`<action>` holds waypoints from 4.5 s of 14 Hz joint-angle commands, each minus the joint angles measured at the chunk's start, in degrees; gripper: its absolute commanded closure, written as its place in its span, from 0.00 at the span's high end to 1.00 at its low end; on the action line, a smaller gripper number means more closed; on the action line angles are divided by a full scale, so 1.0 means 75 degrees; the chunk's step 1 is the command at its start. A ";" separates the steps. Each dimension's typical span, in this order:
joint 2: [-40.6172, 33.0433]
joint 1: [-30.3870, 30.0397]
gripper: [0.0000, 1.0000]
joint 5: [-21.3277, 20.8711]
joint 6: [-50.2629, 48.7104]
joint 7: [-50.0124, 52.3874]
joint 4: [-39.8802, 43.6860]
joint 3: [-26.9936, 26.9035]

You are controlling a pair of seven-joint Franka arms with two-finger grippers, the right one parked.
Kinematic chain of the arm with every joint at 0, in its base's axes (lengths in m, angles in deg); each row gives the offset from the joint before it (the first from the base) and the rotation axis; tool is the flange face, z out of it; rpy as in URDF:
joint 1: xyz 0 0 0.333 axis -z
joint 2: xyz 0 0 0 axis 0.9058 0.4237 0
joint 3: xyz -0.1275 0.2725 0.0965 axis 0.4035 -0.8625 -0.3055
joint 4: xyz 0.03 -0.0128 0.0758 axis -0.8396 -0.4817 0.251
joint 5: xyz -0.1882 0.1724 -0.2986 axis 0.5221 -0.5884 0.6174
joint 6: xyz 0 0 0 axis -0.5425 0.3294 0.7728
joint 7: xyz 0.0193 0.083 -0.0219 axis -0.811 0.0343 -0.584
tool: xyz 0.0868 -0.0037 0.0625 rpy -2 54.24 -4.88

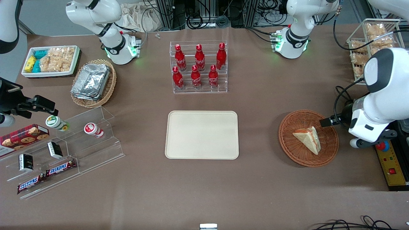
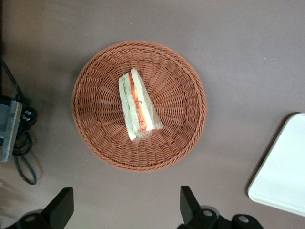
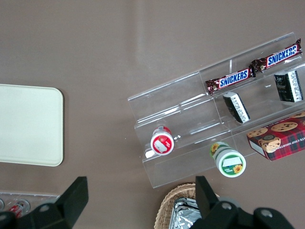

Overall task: Place sandwich from basket to tray
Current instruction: 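Move the left gripper over the wrapped sandwich in the wicker basket, then lower the left gripper and close it on the sandwich's wrapped end, then lift the sandwich out of the basket with the left gripper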

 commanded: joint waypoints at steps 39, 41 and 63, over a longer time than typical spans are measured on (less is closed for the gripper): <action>0.1717 -0.0301 0.84 -0.0756 0.4020 0.4275 -0.2131 0.0021; 0.1753 -0.0255 0.42 -0.0768 0.4009 0.4638 -0.2036 0.0033; 0.0031 -0.0137 0.00 0.0073 -0.1804 0.3760 0.0859 0.1296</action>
